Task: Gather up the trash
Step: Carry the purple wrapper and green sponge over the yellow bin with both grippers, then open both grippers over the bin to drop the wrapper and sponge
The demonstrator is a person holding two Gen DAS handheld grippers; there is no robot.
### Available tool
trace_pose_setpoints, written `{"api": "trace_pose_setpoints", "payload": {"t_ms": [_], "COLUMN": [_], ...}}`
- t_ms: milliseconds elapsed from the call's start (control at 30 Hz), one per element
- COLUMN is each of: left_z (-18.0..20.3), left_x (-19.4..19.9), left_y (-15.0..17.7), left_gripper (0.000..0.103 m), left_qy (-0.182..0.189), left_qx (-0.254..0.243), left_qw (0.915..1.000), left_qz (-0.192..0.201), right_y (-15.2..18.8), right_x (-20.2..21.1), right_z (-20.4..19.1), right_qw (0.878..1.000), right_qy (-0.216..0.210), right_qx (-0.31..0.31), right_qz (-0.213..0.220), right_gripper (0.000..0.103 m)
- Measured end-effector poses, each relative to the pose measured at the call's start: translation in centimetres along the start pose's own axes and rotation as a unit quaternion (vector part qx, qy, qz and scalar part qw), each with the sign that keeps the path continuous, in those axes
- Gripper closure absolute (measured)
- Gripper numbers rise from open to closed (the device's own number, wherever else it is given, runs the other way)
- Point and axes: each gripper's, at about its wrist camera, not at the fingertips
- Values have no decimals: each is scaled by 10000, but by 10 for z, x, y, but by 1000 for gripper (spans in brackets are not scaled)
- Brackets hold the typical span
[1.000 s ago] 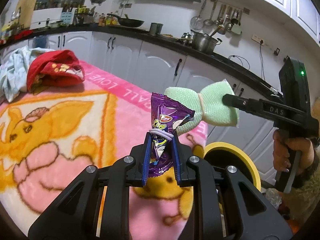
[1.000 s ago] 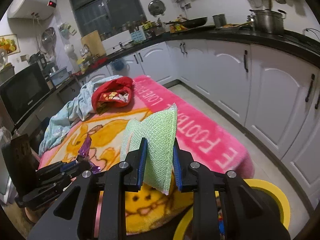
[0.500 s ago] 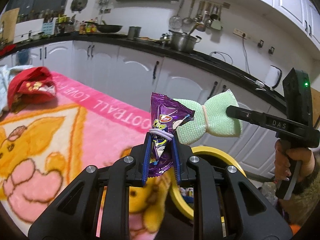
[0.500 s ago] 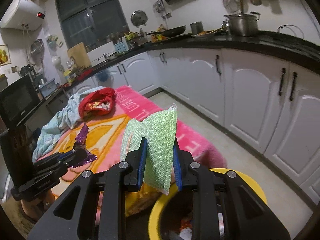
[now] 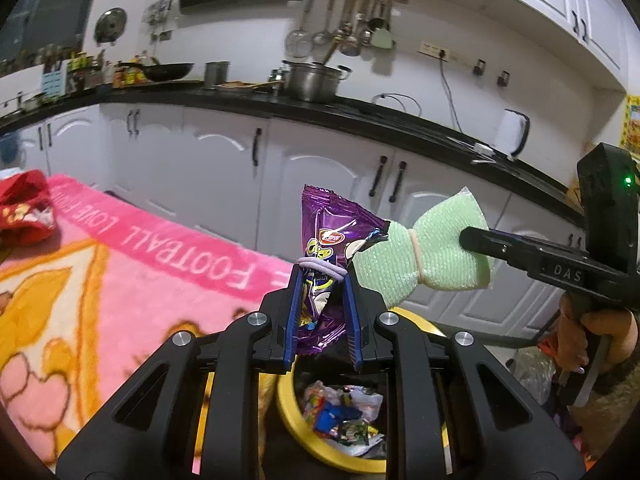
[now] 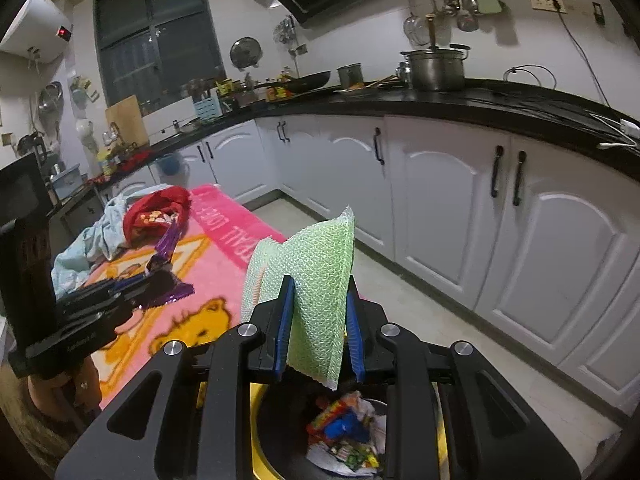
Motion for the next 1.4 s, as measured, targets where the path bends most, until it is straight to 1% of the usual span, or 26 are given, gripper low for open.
{"api": "trace_pose_setpoints", "payload": {"t_ms": [133, 400, 600, 900, 1167, 1267, 1333, 1367, 1400], "left_z": [13, 33, 44, 51, 50, 48, 47, 46, 45], "left_x": [-10, -30, -49, -74, -87, -91, -92, -93, -93], "left_y": [-4, -5, 1, 16, 24, 26, 27, 28, 28], "left_gripper": [90, 89, 89, 88, 87, 87, 84, 79, 70], "left_qy": [106, 310, 454, 603, 645, 641, 635, 609, 581], "left_qx": [-116, -282, -325, -300, -277, -231, -218, -218, -201], "left_qw": [9999, 9991, 9980, 9958, 9941, 9939, 9938, 9938, 9938], "left_qz": [-22, -119, -307, -625, -826, -870, -889, -906, -929], "right_y": [8, 32, 52, 81, 92, 94, 96, 96, 97], "right_x": [10, 18, 18, -3, -25, -30, -33, -33, -34], "right_z": [11, 32, 45, 55, 53, 53, 54, 54, 56], "right_qw": [9998, 9992, 9982, 9957, 9939, 9933, 9928, 9926, 9924], "right_qy": [168, 390, 540, 629, 652, 654, 661, 670, 659], "right_qx": [38, -19, -47, -150, -117, -159, -214, -245, -298], "right_qz": [21, -104, -245, -667, -886, -935, -979, -986, -999], "right_gripper": [80, 80, 79, 79, 77, 74, 72, 68, 65]}}
Point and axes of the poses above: each gripper's, at about its wrist camera, not at the fingertips, and x roughly against the way its jaws point, z to its right, y to its underside, and after that the axes turned 10 degrees about -x, right-handed
